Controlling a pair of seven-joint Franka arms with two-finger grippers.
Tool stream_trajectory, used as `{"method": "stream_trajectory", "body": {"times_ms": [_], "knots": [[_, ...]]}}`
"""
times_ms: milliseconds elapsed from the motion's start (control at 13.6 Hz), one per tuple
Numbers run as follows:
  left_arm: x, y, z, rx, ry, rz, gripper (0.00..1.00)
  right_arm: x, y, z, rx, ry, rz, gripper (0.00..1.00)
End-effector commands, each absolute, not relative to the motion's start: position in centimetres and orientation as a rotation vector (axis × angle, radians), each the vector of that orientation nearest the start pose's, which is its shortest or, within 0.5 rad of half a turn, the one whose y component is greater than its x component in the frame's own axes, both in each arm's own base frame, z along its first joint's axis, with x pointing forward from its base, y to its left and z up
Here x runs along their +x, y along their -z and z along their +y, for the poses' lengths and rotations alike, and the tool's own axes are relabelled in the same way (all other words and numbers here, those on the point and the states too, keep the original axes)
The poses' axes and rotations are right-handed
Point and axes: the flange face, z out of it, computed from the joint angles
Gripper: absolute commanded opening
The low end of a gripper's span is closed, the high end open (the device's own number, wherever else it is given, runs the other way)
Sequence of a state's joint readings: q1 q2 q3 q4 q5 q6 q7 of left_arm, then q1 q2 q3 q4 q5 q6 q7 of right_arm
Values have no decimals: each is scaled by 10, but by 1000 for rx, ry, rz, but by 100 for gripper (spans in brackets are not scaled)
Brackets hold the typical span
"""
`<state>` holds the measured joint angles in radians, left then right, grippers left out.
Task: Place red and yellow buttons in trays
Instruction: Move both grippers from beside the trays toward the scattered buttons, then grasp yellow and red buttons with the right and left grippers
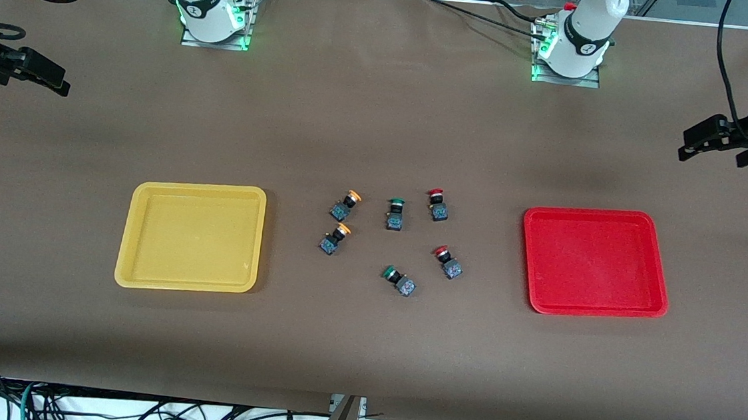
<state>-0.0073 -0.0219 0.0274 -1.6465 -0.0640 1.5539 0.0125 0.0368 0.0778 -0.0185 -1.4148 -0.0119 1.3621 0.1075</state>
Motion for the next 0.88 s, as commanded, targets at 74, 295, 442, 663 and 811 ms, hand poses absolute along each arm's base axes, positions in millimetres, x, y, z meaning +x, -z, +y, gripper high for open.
{"method": "stream_trajectory", "body": {"times_ms": [74,295,442,663,811], "knots": [[564,-554,-38,-3313,-317,-119,100,580,-603,12,-3153,-248,135,100],[599,-484,-126,-3325,-337,-232,100,632,-517,21,-3156,-281,110,100],[617,-428,-186,-3306,-287,-389,100,659,-459,46,-3148,-260,89,100],[632,-338,-259,-3280,-172,-648,100,692,-370,119,-3136,-119,356,100],[644,-292,-280,-3261,-140,-765,100,694,-325,186,-3081,-46,569,100]]}}
